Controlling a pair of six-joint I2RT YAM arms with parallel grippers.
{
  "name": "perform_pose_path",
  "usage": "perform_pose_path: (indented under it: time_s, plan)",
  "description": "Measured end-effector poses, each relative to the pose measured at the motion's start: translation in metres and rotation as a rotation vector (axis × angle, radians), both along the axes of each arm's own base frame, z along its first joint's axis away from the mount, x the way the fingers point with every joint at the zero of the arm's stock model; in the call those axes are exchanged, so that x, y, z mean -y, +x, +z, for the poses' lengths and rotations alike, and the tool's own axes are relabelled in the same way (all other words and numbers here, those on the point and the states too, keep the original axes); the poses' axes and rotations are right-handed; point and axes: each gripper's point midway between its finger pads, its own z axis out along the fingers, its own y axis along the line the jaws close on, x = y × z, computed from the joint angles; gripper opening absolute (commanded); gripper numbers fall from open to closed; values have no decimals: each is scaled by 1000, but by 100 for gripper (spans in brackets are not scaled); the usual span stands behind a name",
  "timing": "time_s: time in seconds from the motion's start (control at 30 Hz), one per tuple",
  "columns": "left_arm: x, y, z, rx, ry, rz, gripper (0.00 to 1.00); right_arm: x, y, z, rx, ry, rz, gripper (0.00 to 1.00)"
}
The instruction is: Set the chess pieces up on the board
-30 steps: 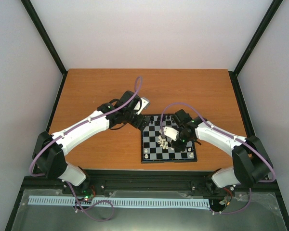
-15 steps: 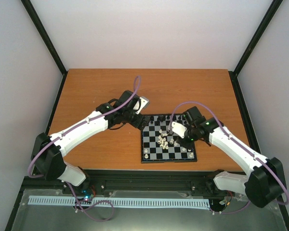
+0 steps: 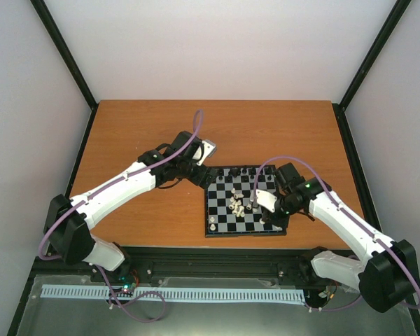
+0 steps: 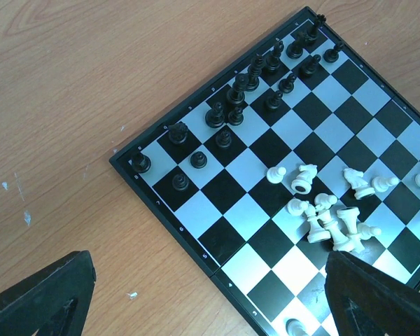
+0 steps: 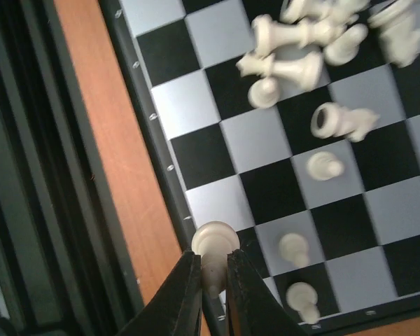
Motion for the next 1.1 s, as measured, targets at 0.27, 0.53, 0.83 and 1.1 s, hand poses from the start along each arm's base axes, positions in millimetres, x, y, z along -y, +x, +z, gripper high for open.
perform_pose_path:
  time_s: [0.27,0.53,0.83,1.1]
  plan:
    - [0,0,0,-1,0,0,93,2,-15,-18,-51,-29,47,9]
    - [-1,0,0,0,2,3,93,-5,-19,-36,-95,-53,85,9]
    - [-1,1,0,0,2,5,93,-9,-15,-45,-81,-75,90,9]
    - [-1,1,0,0,2,5,93,-8,-8,-46,-55,-90,63,11]
